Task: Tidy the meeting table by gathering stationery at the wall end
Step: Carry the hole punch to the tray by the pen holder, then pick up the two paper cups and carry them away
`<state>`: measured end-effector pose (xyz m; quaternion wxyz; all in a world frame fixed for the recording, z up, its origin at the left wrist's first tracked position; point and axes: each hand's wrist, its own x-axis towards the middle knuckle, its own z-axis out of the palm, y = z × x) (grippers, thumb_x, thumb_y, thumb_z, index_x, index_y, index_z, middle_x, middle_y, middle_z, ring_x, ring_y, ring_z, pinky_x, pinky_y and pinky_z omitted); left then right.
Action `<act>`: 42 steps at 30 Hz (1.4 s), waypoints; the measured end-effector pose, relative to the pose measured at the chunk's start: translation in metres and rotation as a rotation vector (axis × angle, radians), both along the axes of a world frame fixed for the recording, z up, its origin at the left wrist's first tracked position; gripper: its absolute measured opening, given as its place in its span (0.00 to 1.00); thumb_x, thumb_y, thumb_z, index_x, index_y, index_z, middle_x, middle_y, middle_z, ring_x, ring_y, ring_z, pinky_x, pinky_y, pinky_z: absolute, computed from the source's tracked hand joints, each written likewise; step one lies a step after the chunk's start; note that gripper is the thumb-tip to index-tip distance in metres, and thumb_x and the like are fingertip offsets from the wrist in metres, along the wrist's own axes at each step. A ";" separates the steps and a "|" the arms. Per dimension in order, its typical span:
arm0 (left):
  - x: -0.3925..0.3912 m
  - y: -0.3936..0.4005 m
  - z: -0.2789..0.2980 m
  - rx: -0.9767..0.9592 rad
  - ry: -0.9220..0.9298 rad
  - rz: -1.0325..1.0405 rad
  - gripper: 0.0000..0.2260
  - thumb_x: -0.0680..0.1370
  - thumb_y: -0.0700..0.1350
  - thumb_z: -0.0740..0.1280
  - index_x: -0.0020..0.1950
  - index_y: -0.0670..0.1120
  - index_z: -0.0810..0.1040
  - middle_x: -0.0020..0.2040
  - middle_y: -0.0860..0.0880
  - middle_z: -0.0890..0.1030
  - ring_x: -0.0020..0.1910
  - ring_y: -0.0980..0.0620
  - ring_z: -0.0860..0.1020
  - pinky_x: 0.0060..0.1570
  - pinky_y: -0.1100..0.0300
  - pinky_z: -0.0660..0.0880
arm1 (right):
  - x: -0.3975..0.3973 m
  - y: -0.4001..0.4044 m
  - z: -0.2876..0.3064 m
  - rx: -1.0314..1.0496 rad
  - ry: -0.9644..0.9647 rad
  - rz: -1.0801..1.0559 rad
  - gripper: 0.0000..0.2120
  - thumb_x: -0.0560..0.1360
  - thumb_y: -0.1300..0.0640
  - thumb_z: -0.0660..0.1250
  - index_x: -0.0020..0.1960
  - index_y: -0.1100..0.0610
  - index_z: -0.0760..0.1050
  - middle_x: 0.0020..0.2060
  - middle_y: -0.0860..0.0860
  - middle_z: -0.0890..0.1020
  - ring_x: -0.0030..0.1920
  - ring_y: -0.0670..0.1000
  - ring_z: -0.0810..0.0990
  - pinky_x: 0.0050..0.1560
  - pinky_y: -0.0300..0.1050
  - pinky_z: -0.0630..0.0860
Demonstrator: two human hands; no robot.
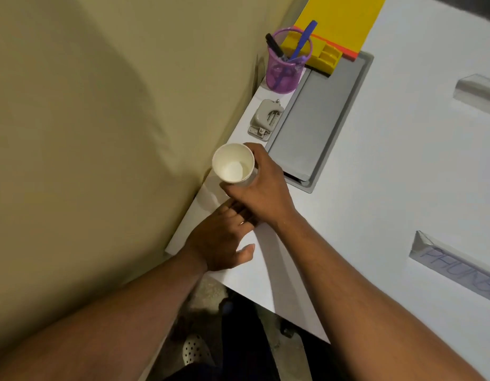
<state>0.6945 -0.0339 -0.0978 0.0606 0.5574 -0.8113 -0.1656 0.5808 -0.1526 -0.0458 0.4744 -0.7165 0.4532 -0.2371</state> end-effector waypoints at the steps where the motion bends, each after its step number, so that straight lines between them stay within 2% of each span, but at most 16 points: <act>1: 0.000 0.001 0.002 0.009 0.014 -0.012 0.18 0.79 0.52 0.68 0.56 0.39 0.84 0.55 0.39 0.85 0.59 0.37 0.80 0.71 0.44 0.69 | -0.008 0.005 0.009 0.004 0.009 -0.003 0.35 0.67 0.50 0.83 0.69 0.49 0.71 0.60 0.40 0.78 0.59 0.40 0.75 0.55 0.30 0.71; 2: 0.001 0.001 0.003 0.034 0.030 -0.021 0.19 0.81 0.52 0.67 0.60 0.37 0.83 0.61 0.38 0.84 0.65 0.37 0.79 0.73 0.42 0.68 | -0.018 0.010 0.019 0.008 0.022 -0.004 0.35 0.67 0.50 0.83 0.69 0.49 0.71 0.59 0.39 0.77 0.59 0.40 0.75 0.55 0.31 0.71; 4: -0.002 0.001 0.018 0.148 0.036 0.066 0.24 0.84 0.56 0.62 0.72 0.41 0.78 0.74 0.44 0.77 0.76 0.44 0.72 0.79 0.45 0.63 | -0.038 0.021 0.042 0.015 0.048 -0.027 0.35 0.67 0.51 0.83 0.69 0.49 0.71 0.59 0.38 0.77 0.59 0.41 0.76 0.55 0.32 0.73; 6: -0.013 0.009 0.046 0.275 0.138 0.252 0.24 0.85 0.57 0.60 0.79 0.49 0.70 0.80 0.50 0.71 0.74 0.49 0.73 0.76 0.50 0.69 | -0.055 0.031 0.070 0.005 0.066 -0.061 0.34 0.67 0.50 0.83 0.69 0.48 0.71 0.59 0.40 0.80 0.59 0.43 0.78 0.55 0.37 0.76; 8: -0.022 0.019 0.074 0.362 0.333 0.493 0.26 0.84 0.52 0.64 0.82 0.53 0.63 0.82 0.53 0.65 0.74 0.50 0.73 0.70 0.55 0.71 | -0.067 0.041 0.099 -0.011 0.067 -0.099 0.34 0.67 0.49 0.83 0.68 0.47 0.71 0.60 0.41 0.81 0.59 0.45 0.80 0.57 0.43 0.79; 10: -0.029 0.033 0.098 0.306 0.501 0.640 0.31 0.82 0.51 0.69 0.82 0.55 0.59 0.82 0.53 0.64 0.76 0.50 0.70 0.68 0.57 0.69 | -0.075 0.053 0.129 -0.023 0.049 -0.141 0.33 0.67 0.49 0.82 0.68 0.46 0.71 0.59 0.41 0.81 0.59 0.44 0.80 0.57 0.44 0.80; 14: -0.044 0.062 0.153 0.114 0.835 0.756 0.43 0.74 0.52 0.79 0.82 0.58 0.57 0.81 0.55 0.65 0.77 0.54 0.68 0.73 0.52 0.70 | -0.082 0.092 0.177 -0.080 0.038 -0.161 0.33 0.68 0.46 0.81 0.69 0.45 0.70 0.61 0.41 0.81 0.60 0.46 0.80 0.57 0.46 0.80; 16: -0.052 0.080 0.182 0.010 0.910 0.753 0.47 0.71 0.49 0.82 0.83 0.56 0.57 0.82 0.54 0.65 0.76 0.57 0.68 0.73 0.55 0.69 | -0.083 0.119 0.191 -0.100 0.024 -0.168 0.34 0.68 0.46 0.80 0.69 0.45 0.69 0.61 0.41 0.80 0.61 0.46 0.80 0.58 0.47 0.81; 20: -0.060 0.115 0.229 -0.089 0.892 0.722 0.50 0.70 0.45 0.83 0.83 0.58 0.55 0.81 0.50 0.66 0.72 0.57 0.69 0.70 0.56 0.72 | -0.085 0.179 0.211 -0.101 -0.010 -0.191 0.34 0.68 0.46 0.80 0.69 0.43 0.68 0.61 0.39 0.79 0.61 0.44 0.79 0.60 0.48 0.81; 22: -0.062 0.135 0.244 -0.120 0.909 0.678 0.48 0.70 0.43 0.83 0.82 0.59 0.59 0.79 0.51 0.68 0.72 0.56 0.70 0.67 0.59 0.74 | -0.086 0.208 0.221 -0.085 -0.040 -0.206 0.33 0.69 0.46 0.80 0.68 0.43 0.69 0.60 0.39 0.79 0.60 0.42 0.79 0.59 0.47 0.81; 25: -0.072 0.163 0.261 -0.129 0.907 0.617 0.41 0.71 0.40 0.81 0.78 0.57 0.66 0.75 0.53 0.74 0.70 0.55 0.75 0.57 0.69 0.74 | -0.095 0.244 0.239 -0.063 -0.070 -0.231 0.32 0.69 0.47 0.81 0.68 0.44 0.69 0.60 0.39 0.80 0.60 0.41 0.79 0.59 0.43 0.80; 26: -0.078 0.172 0.266 -0.121 0.919 0.609 0.40 0.71 0.40 0.81 0.78 0.56 0.67 0.73 0.53 0.76 0.69 0.53 0.76 0.57 0.67 0.75 | -0.101 0.255 0.246 -0.056 -0.071 -0.238 0.33 0.69 0.46 0.81 0.68 0.43 0.69 0.60 0.39 0.80 0.60 0.41 0.80 0.58 0.41 0.79; 28: -0.094 0.188 0.277 -0.101 0.955 0.572 0.39 0.72 0.41 0.81 0.78 0.55 0.68 0.71 0.51 0.79 0.68 0.49 0.78 0.62 0.57 0.79 | -0.115 0.275 0.258 -0.052 -0.079 -0.270 0.32 0.69 0.46 0.82 0.67 0.43 0.69 0.60 0.39 0.81 0.60 0.41 0.80 0.58 0.39 0.78; 31: -0.122 0.203 0.294 -0.081 0.958 0.485 0.38 0.73 0.41 0.80 0.79 0.54 0.66 0.71 0.49 0.78 0.69 0.47 0.78 0.65 0.46 0.80 | -0.142 0.299 0.275 -0.066 -0.096 -0.367 0.31 0.70 0.43 0.81 0.67 0.43 0.70 0.59 0.39 0.81 0.60 0.40 0.80 0.57 0.38 0.78; 35: -0.160 0.208 0.308 -0.060 0.940 0.368 0.40 0.72 0.44 0.81 0.79 0.58 0.65 0.70 0.53 0.79 0.66 0.50 0.79 0.63 0.48 0.81 | -0.182 0.323 0.290 -0.113 -0.112 -0.486 0.29 0.71 0.42 0.80 0.65 0.43 0.70 0.57 0.37 0.80 0.57 0.36 0.79 0.53 0.32 0.76; 42: -0.250 0.215 0.323 0.050 0.931 0.204 0.39 0.72 0.48 0.82 0.77 0.61 0.67 0.69 0.58 0.79 0.65 0.58 0.78 0.63 0.60 0.79 | -0.277 0.351 0.299 -0.131 -0.095 -0.681 0.34 0.69 0.38 0.80 0.69 0.42 0.69 0.63 0.40 0.78 0.62 0.43 0.79 0.60 0.44 0.80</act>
